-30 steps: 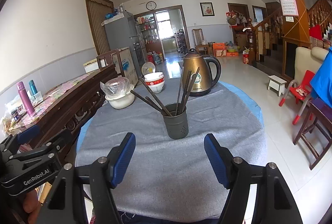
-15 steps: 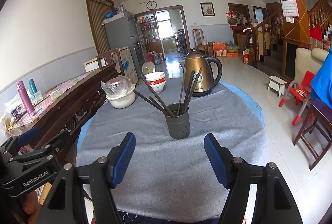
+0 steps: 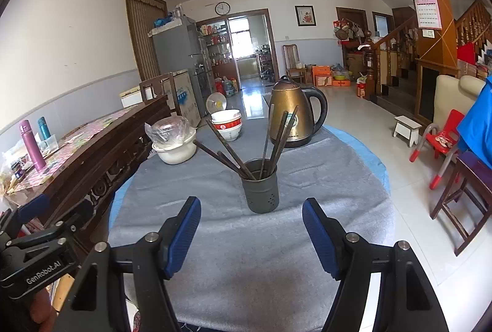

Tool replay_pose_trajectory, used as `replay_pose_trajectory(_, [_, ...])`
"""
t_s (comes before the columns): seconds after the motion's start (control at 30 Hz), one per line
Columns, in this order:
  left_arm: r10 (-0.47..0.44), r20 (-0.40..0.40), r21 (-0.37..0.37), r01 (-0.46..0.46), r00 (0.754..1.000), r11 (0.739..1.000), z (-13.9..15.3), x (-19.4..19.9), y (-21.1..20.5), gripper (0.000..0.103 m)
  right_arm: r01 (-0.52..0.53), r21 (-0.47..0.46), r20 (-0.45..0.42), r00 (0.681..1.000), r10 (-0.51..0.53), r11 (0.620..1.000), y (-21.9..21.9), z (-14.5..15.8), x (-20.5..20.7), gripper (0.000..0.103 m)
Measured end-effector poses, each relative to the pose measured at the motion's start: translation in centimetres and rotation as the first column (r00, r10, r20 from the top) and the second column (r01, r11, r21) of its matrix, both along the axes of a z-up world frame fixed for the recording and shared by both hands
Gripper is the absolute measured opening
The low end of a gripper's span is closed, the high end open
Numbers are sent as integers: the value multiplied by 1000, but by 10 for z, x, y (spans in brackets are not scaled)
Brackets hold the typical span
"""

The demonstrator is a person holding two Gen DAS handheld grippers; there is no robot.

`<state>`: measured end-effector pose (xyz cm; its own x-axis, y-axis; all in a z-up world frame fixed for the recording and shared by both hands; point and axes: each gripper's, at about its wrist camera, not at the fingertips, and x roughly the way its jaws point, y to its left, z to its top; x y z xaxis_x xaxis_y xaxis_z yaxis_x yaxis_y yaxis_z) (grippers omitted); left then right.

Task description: Organize utensils

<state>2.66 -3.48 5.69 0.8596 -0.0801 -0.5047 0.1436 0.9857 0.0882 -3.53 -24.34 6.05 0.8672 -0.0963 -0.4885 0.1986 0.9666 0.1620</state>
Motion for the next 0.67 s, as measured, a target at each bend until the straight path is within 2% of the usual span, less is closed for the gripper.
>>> replay_pose_trajectory(0.5, [-9, -56, -17, 8, 998, 1000, -19, 43, -7, 95, 43, -4, -49, 998, -43, 999, -21, -25, 44, 73])
replay_pose_trajectory(0.57, [-4, -101, -46, 0, 995, 999, -29, 62, -4, 95, 72, -2, -60, 996, -72, 997, -35, -36, 56, 73])
replay_pose_trajectory(0.67, [-8, -192, -96, -11, 981, 995, -60, 106, 1, 95, 120, 27, -87, 989, -117, 992, -72, -65, 83, 73])
